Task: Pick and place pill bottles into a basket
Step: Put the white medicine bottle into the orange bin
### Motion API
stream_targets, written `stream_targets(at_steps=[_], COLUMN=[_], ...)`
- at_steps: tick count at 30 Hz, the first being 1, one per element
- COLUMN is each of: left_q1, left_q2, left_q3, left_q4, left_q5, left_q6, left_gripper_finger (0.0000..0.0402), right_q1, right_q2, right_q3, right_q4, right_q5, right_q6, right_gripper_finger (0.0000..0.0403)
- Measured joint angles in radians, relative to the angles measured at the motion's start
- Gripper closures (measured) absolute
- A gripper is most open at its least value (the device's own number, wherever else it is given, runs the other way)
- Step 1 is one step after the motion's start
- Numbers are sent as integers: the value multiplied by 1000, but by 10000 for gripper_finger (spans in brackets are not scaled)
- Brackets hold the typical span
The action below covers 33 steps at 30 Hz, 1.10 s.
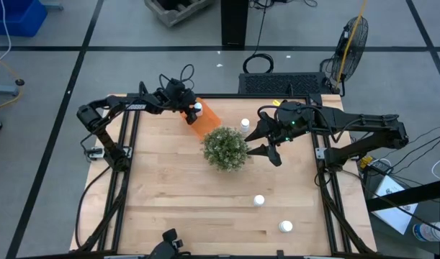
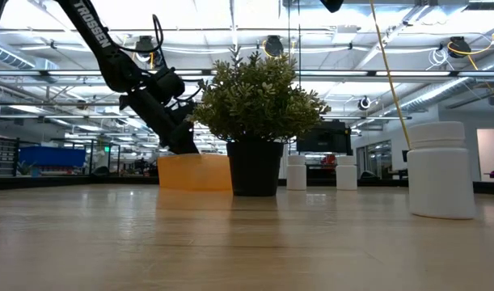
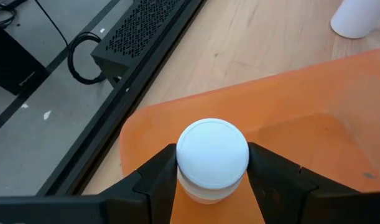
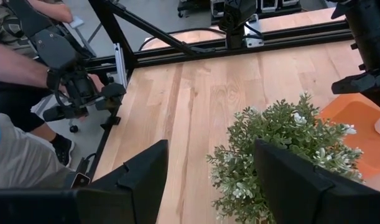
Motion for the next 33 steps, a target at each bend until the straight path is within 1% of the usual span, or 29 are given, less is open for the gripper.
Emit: stream_targets(at_steps=[4, 8, 16, 23, 29, 33], left_q1=[3, 12, 11, 11, 10, 8], left_q2=[0, 0, 0, -12, -72, -160], left_q3=[0, -1, -1, 9, 10, 10], left_q4=[1, 0, 0, 0, -9, -54], left_q5=[6, 48, 49, 39, 24, 23], left_q6=[6, 3, -8, -12, -11, -31], left_gripper_finger=[210, 205, 181, 179, 178, 178], right_q1=[0, 0, 0, 0, 0, -6], right_q2=[0, 0, 0, 0, 0, 0], right_q3=[0, 0, 0, 0, 0, 0], right_q4=[-5, -6, -8, -8, -9, -24], right_q5=[0, 0, 0, 1, 2, 16], right_q6=[-2, -2, -6, -6, -6, -13], right_gripper_finger=[177, 177, 177, 177, 177, 177])
